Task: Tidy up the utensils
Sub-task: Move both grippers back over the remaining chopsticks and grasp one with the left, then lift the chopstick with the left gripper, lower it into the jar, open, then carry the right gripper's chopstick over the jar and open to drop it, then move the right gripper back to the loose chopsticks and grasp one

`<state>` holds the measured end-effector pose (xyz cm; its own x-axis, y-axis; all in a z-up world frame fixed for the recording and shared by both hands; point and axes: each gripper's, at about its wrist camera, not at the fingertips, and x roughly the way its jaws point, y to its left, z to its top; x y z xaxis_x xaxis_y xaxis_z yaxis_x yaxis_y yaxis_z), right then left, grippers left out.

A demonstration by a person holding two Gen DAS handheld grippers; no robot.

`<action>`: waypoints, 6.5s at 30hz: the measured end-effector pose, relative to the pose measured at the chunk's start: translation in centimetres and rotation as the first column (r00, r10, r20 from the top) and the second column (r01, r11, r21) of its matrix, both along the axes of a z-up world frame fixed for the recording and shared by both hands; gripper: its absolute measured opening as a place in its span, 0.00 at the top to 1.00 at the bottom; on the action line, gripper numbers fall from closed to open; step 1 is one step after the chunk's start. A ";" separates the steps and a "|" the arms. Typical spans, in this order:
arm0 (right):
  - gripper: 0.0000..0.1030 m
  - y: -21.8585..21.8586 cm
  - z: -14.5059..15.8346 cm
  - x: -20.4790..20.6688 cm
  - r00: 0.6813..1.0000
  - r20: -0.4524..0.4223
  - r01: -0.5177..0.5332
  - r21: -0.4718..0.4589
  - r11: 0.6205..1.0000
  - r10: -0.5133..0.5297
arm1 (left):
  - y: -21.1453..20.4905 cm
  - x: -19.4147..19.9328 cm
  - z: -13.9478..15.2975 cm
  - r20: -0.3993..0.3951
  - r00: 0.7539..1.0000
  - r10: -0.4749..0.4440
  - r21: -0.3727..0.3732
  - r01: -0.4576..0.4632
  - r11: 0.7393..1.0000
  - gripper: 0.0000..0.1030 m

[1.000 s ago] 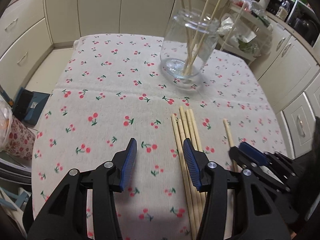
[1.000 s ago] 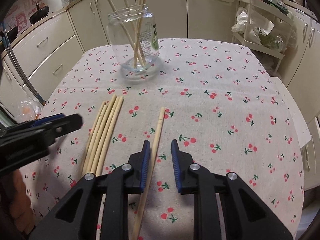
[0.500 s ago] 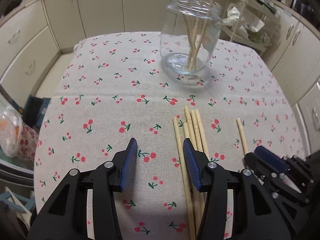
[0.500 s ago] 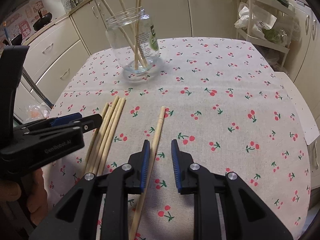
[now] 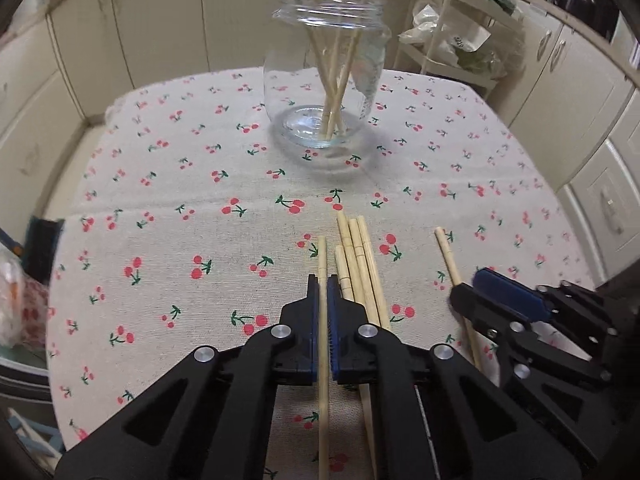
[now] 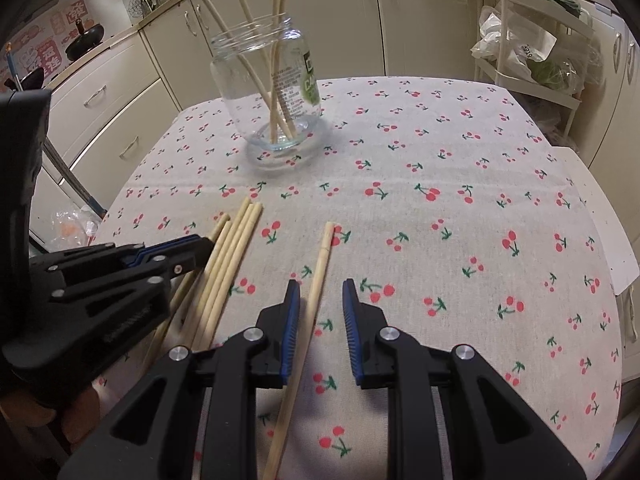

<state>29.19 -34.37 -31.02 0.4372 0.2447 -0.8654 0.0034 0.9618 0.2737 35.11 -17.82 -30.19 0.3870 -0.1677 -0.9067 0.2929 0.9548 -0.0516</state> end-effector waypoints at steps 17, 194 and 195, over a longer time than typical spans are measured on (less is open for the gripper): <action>0.94 -1.8 -1.0 0.0 0.999 -0.015 0.035 0.174 0.984 -0.033 | 0.9 1.1 4.5 0.055 0.998 0.002 -0.088 0.003 0.996 0.96; 0.78 3.6 0.1 1.5 0.999 0.051 0.002 0.084 0.996 -0.006 | 10.2 4.5 2.5 0.339 0.827 0.448 -0.325 -0.344 0.881 0.16; 0.78 3.9 -0.1 1.4 0.999 0.048 -0.003 0.072 0.997 0.000 | 10.2 4.5 2.5 0.339 0.828 0.447 -0.325 -0.343 0.881 0.16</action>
<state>30.57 -30.47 -31.10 0.4774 0.3064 -0.8235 -0.0130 0.9396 0.3420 39.60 -7.65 -27.69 0.7804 -0.1136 -0.6149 -0.0622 0.9644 -0.2572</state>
